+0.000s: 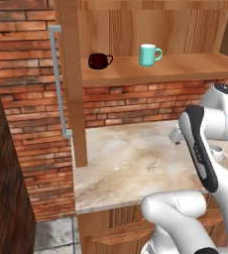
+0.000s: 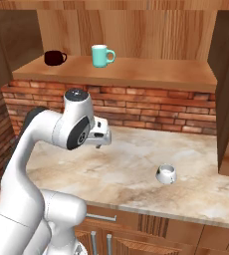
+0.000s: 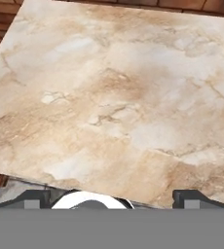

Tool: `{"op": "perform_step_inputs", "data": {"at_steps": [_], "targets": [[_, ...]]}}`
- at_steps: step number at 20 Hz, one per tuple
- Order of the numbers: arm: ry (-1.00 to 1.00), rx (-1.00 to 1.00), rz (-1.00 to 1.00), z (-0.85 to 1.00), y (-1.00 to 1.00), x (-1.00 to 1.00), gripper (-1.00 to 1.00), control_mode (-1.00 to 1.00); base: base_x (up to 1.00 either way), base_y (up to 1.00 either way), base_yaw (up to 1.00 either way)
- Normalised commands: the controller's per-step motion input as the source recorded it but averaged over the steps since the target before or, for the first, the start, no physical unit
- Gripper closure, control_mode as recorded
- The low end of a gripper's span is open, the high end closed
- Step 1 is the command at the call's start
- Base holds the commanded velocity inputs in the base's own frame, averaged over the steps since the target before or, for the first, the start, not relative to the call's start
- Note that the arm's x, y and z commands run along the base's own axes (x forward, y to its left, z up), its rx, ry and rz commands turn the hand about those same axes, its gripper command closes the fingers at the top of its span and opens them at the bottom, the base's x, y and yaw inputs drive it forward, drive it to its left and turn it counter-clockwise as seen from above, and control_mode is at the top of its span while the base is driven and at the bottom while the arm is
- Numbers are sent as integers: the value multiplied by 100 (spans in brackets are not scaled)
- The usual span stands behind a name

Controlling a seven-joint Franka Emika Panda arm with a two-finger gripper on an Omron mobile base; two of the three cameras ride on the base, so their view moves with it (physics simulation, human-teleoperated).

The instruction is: Pick the mug on the counter and place it in the cabinet with the handle facing the right, like the mugs already inside.

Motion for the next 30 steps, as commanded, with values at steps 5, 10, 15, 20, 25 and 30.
{"op": "perform_step_inputs", "data": {"at_steps": [5,10,15,20,25,30], "targets": [[-2,1,4,-21,-41,0,-100,-100,0,0,0],[-4,7,3,-18,-43,0,-100,-100,0,0,0],[-3,10,3,-18,-43,0,-100,-100,0,0,0],[-2,9,2,-19,-46,0,-100,-100,0,0,0],[-2,3,2,-17,-39,0,-100,-100,0,0,0],[-2,0,0,-15,-33,0,-100,-100,0,0,0]]}}
